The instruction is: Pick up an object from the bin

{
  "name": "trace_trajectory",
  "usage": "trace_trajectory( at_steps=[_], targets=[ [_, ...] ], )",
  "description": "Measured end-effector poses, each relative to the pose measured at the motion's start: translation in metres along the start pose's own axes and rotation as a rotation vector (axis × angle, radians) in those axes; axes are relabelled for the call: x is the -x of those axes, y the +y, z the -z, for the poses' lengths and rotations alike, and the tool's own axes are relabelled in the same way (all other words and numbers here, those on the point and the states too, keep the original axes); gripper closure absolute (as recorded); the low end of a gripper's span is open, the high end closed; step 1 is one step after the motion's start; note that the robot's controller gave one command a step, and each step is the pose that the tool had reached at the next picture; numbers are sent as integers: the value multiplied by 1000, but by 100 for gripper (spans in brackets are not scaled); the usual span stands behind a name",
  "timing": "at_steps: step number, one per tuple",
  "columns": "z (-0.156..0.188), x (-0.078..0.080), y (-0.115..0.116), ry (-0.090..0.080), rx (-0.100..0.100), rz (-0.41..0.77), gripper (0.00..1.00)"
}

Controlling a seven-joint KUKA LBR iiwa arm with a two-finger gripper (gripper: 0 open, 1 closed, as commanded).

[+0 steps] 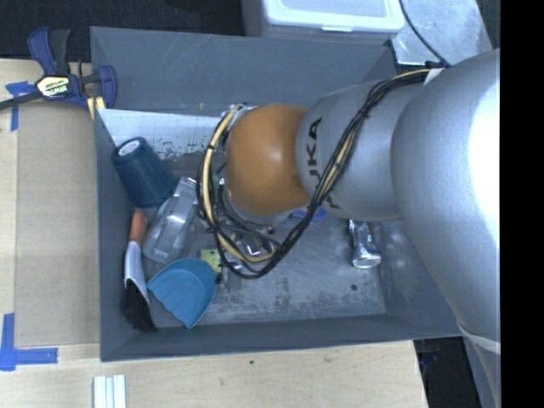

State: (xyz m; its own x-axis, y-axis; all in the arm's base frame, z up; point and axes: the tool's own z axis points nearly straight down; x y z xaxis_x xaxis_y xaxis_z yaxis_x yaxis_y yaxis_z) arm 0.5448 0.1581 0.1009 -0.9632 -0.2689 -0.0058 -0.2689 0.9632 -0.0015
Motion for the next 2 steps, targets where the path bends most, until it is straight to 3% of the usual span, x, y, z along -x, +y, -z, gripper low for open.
trace_trajectory(
  at_steps=[1,2],
  targets=[
    [-25,-6,-2,-18,-21,190,0],
    [-29,-29,32,-6,-7,207,100]
  ],
)
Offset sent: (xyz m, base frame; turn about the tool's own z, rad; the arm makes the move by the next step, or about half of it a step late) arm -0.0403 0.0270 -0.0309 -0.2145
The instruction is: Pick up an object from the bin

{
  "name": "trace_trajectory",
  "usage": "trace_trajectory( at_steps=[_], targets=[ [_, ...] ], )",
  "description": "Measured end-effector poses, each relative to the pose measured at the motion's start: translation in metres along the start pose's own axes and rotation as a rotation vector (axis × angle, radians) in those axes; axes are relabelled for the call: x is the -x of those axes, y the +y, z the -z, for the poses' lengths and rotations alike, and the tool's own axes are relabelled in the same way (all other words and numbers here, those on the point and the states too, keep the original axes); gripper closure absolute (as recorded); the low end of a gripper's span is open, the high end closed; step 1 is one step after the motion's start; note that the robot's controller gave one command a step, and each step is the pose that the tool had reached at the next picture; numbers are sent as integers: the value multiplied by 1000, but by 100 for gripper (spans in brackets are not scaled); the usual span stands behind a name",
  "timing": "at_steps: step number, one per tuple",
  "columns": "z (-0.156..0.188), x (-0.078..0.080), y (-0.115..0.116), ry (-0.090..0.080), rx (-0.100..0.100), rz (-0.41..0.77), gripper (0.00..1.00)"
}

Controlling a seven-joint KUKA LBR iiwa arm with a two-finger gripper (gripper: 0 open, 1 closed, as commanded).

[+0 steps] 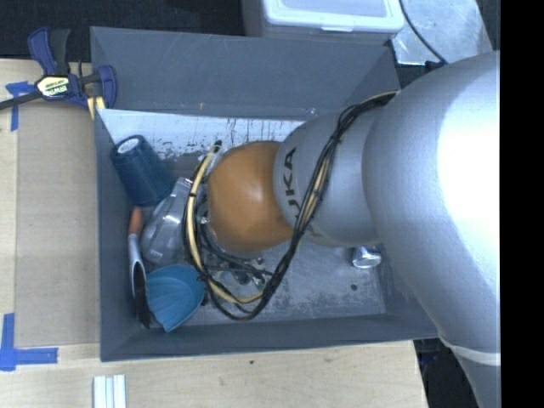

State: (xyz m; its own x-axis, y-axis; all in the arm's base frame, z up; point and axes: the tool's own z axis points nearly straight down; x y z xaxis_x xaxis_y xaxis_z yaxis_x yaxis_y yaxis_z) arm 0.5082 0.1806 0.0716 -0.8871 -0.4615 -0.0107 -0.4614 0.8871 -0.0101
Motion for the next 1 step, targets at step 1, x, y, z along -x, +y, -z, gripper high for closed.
trace_trajectory(
  at_steps=[1],
  targets=[
    [0,0,0,0,0,0,100]
  ],
)
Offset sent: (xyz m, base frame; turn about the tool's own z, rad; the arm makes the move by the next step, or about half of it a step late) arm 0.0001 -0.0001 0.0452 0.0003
